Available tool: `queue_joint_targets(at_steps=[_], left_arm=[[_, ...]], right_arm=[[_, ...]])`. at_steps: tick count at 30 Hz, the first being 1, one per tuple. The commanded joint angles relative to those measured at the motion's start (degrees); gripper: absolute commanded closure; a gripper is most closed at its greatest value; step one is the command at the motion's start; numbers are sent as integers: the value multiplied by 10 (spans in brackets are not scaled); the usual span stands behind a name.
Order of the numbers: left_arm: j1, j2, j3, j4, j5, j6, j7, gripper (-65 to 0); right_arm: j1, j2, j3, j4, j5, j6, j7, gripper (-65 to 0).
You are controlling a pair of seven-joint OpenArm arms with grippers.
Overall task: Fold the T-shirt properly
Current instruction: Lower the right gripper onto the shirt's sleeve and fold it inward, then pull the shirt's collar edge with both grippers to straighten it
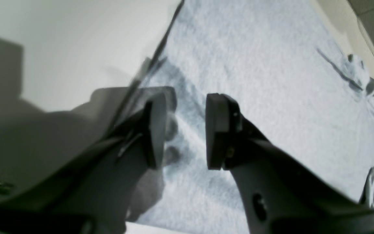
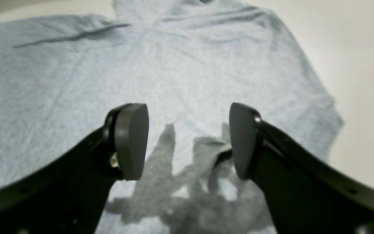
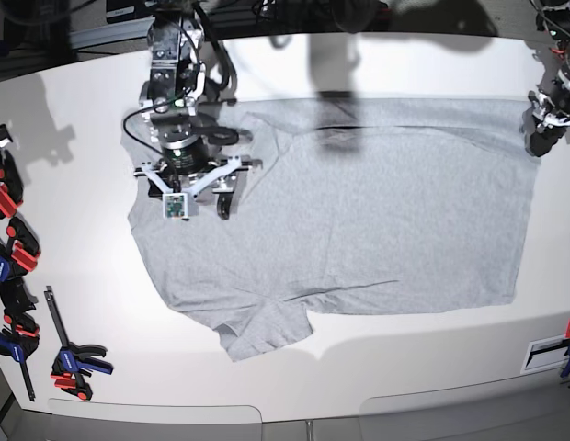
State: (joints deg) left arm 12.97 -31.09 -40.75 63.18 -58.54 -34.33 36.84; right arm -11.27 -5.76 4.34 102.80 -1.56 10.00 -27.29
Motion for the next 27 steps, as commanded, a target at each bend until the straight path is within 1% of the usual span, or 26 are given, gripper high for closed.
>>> queue_joint_targets(at_steps=[1, 2, 4, 6, 8, 12, 16, 18, 20, 22, 27], left_arm=[[2, -17, -19, 16, -13, -19, -8, -190], [6, -17, -33, 24, -13, -30, -4, -190], [22, -17, -58, 40, -13, -35, 4, -190], [42, -20, -76, 54, -15, -34, 7, -190], [64, -23, -87, 64, -15, -34, 7, -190], [108, -28, -95, 76, -15, -34, 24, -195], [144, -28, -95, 78, -20, -34, 31, -235], [156, -28, -95, 78, -37, -34, 40, -237], [163, -28, -95, 78, -49, -35, 48, -237], [164, -28, -95, 77, -52, -35, 52, -237], [164, -28, -95, 78, -51, -35, 52, -237]], right_arm=[[2, -1, 10, 26, 0, -8, 7, -360], [-4, -1, 23, 41, 1, -10, -3, -360], [-23, -1, 56, 70, 18, -10, -16, -360], [-52, -1, 98, 97, 63, -10, -19, -360], [-83, -1, 146, 113, 117, -4, -33, -359], [-148, -1, 255, 117, 252, 35, -80, -359], [-217, -6, 363, 115, 420, 58, -86, -360], [-233, -6, 402, 106, 491, 85, -95, -360], [-231, -6, 417, 88, 523, 100, -110, -360], [-219, -6, 414, 52, 541, 101, -110, -360], [-165, -3, 391, -53, 547, 113, -113, -360]])
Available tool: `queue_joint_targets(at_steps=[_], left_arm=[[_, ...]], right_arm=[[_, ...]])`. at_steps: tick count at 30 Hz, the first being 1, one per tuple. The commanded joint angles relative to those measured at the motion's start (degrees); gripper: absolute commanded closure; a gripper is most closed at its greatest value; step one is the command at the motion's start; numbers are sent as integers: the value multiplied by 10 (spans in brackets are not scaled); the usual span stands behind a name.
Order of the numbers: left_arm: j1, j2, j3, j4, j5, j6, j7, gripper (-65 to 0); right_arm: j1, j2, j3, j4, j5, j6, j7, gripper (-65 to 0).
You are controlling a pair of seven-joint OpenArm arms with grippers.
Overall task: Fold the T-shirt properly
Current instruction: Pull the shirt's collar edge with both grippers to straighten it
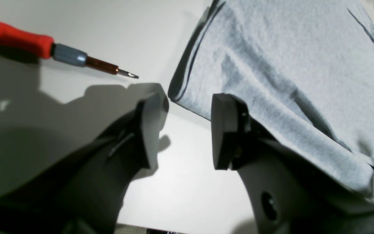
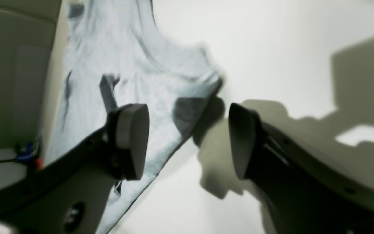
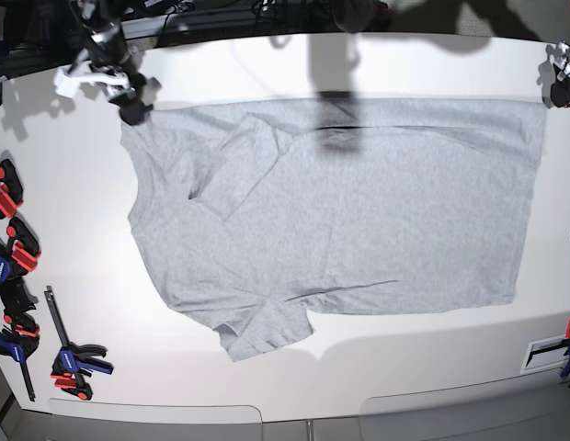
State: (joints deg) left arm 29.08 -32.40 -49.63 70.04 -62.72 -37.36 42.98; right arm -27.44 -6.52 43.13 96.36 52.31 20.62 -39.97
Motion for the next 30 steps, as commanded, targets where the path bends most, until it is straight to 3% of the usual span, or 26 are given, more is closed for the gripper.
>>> queue_joint_targets(at_steps=[1, 8, 10, 12, 16, 18, 21, 22, 30], left_arm=[[3, -14, -7, 9, -9, -4, -7, -237], [3, -14, -7, 9, -10, -4, -3, -237], [3, -14, -7, 9, -10, -4, -3, -237], [3, -14, -6, 9, -10, -4, -3, -237], [3, -14, -6, 9, -9, -4, -3, -238], [1, -9, -5, 8, 0, 1, -21, -267], [-19, -6, -3, 5, 30, 89, -39, -317], [-26, -8, -2, -1, 30, 97, -38, -335], [-120, -16, 14, -161, -50, 95, 19, -338]], right_arm=[[6, 5, 0, 0, 7, 7, 14, -360], [42, 5, -20, -14, -7, 9, 16, -356], [50, 5, -20, -14, -27, 8, 16, -234], [55, 5, -20, -14, -36, 8, 15, -8], [56, 5, -20, -14, -39, 9, 15, 0], [56, 5, -20, -14, -39, 9, 15, 0], [57, 5, -20, -14, -39, 37, 15, 0], [57, 5, -20, -14, -39, 43, 15, 0], [57, 5, -20, -14, -39, 45, 13, 0]])
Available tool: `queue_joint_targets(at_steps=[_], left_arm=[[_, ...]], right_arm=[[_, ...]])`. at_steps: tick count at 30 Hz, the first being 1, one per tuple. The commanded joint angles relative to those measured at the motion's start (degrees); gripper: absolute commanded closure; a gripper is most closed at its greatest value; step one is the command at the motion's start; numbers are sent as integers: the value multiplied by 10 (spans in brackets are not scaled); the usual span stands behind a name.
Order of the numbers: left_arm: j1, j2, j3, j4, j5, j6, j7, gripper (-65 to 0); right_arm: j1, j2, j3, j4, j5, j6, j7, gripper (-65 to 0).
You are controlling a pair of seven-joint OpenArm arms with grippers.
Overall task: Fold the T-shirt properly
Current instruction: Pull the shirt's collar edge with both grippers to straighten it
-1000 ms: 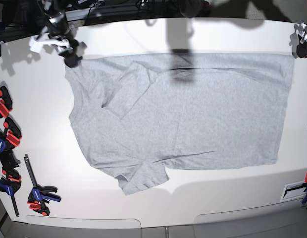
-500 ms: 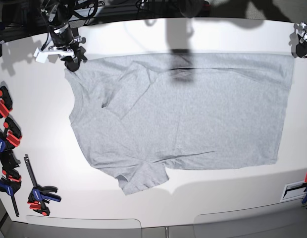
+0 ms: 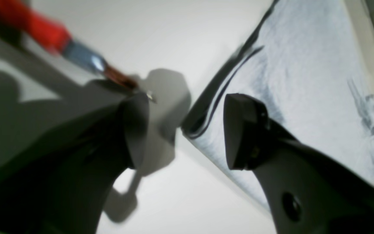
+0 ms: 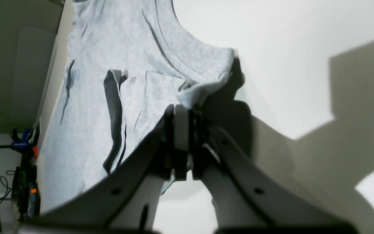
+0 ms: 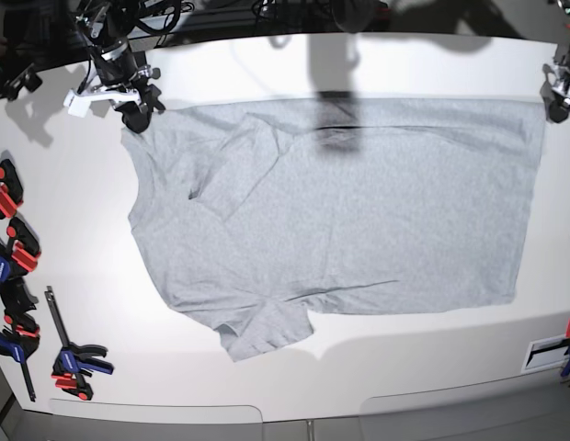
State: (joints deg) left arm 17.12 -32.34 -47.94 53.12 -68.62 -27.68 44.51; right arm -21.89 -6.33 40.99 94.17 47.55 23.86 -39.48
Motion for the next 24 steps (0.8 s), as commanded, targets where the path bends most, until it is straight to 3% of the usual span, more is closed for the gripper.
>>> queue_joint_targets(at_steps=[1, 7, 12, 14, 20, 24], left_arm=[[-9, -20, 7, -19, -7, -7, 14, -338], [-28, -18, 50, -80, -67, -59, 92, -338], [-28, -19, 61, -76, -60, -64, 112, -332], [-28, -21, 61, -73, -52, -64, 112, -286], [-28, -30, 61, -73, -50, -64, 90, -20], [-28, -35, 60, -73, -50, -64, 81, 0]], right_arm=[[1, 3, 1, 8, 9, 13, 7, 0], [1, 3, 1, 8, 8, 13, 5, 0], [1, 3, 1, 8, 8, 13, 4, 0], [1, 3, 1, 8, 8, 13, 4, 0], [1, 3, 1, 8, 8, 13, 4, 0], [-1, 3, 2, 9, 8, 13, 4, 0]])
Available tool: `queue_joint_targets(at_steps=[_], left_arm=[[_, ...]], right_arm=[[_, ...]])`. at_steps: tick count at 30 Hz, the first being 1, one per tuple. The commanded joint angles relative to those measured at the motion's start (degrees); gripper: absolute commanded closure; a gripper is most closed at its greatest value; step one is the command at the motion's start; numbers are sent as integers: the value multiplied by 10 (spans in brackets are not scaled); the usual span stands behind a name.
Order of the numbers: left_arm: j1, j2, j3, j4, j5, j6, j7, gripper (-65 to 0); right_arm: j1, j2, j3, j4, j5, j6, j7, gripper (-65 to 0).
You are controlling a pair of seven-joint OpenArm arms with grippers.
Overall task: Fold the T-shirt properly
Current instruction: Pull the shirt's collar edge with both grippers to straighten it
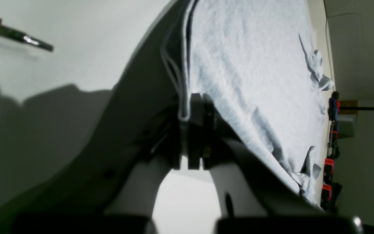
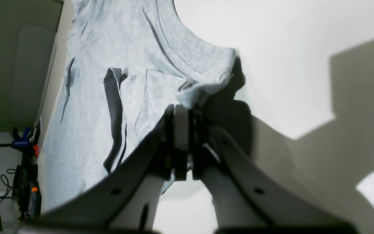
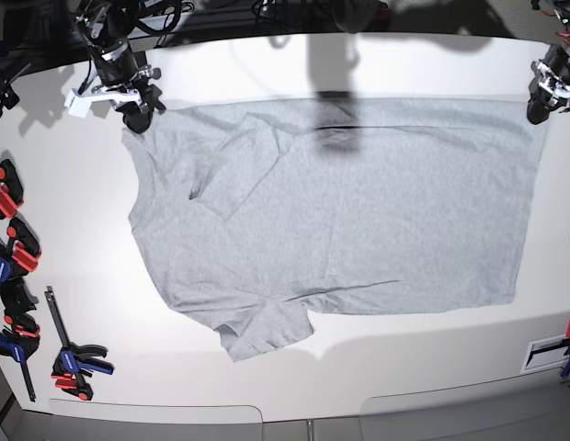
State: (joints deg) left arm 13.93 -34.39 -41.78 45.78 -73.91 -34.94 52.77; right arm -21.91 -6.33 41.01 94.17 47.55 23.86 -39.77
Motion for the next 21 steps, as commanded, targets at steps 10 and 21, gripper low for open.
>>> queue_joint_targets(at_steps=[10, 21], left_arm=[[80, -32, -25, 1, -21, -16, 0, 0], [156, -31, -81, 1, -61, -17, 4, 0]], right_arm=[[-66, 4, 3, 42, 7, 14, 0, 0], [-179, 5, 34, 104, 11, 14, -1, 0]])
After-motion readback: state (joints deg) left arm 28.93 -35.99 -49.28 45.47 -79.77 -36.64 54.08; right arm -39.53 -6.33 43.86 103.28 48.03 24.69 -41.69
